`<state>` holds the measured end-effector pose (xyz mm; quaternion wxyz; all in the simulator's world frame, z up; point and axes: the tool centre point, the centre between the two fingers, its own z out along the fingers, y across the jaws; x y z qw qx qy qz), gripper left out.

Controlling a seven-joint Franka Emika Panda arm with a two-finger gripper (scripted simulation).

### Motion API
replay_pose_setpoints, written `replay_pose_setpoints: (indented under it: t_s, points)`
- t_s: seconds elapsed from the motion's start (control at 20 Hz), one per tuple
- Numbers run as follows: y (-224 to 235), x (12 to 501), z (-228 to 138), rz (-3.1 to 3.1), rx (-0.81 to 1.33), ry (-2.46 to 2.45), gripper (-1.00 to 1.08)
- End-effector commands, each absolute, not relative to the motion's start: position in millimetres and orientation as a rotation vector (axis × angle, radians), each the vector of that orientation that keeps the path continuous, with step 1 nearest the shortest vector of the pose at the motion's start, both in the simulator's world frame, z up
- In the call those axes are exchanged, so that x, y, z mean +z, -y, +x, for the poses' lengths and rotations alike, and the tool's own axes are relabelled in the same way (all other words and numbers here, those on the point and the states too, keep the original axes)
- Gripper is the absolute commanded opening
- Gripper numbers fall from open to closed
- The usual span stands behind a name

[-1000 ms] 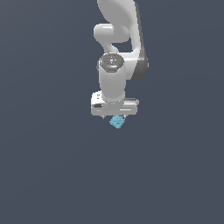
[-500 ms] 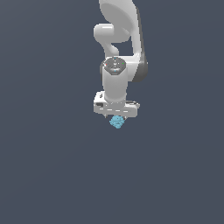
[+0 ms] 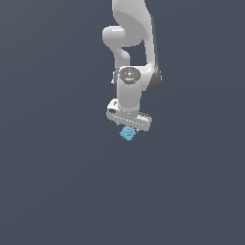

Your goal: Pick up the object and move it to a goal position.

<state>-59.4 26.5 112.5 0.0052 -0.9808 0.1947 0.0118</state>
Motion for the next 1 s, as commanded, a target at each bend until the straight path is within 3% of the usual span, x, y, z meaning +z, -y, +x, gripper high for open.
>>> replay_pose_setpoints:
  t_s: [0.0, 0.95]
  points:
    - [-28, 106, -65, -3.056, 0.028, -0.697, 1.0]
    - [-32, 89, -83, -2.999, 0.001, -0.934, 1.0]
